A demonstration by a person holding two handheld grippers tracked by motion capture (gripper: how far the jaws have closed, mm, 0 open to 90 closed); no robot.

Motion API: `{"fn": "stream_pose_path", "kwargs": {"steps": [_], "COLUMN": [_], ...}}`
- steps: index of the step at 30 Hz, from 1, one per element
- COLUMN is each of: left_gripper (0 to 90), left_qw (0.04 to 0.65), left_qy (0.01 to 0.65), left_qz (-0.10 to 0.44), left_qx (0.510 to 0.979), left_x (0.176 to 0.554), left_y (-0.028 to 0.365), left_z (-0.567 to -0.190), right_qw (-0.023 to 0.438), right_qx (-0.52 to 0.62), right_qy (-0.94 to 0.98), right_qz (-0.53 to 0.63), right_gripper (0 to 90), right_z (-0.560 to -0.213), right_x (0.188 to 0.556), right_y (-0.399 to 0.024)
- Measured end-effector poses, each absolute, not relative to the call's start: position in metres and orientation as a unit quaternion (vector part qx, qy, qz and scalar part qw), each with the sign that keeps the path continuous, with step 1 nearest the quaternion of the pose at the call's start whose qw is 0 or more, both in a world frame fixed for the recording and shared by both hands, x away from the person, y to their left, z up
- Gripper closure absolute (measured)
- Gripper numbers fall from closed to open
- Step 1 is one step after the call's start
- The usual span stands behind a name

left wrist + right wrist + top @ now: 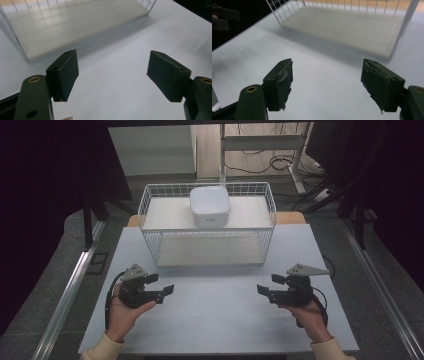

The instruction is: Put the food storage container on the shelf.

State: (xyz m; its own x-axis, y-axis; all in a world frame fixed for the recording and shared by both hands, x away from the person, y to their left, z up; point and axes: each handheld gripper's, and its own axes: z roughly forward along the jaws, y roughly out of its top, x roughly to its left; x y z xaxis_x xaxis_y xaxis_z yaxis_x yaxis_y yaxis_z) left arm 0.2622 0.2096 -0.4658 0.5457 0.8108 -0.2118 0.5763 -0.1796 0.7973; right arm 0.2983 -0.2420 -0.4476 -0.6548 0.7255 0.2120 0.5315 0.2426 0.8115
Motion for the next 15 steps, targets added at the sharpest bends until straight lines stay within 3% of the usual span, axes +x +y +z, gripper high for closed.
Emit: {"fn": "stream_pose_path", "kwargs": {"steps": [5, 15], "left_gripper": [25.1, 25.7], "left_qw": [0.431, 0.427], "left_qy": [0.472, 0.481], "left_qz": [0.119, 0.121], "left_qx": [0.76, 0.756], "left_x": [0.258, 0.259], "left_y": [0.215, 0.219], "left_z": [-0.486, -0.494], "right_qw": [0.095, 0.126], "right_qx": [0.417, 0.417], "right_qy": [0.794, 0.797], "right_qz": [0.431, 0.418], "right_gripper": [25.3, 26.0], "right_z": [-0.482, -0.491], "right_x": [0.294, 0.289], "right_y": [-0.246, -0.245]}}
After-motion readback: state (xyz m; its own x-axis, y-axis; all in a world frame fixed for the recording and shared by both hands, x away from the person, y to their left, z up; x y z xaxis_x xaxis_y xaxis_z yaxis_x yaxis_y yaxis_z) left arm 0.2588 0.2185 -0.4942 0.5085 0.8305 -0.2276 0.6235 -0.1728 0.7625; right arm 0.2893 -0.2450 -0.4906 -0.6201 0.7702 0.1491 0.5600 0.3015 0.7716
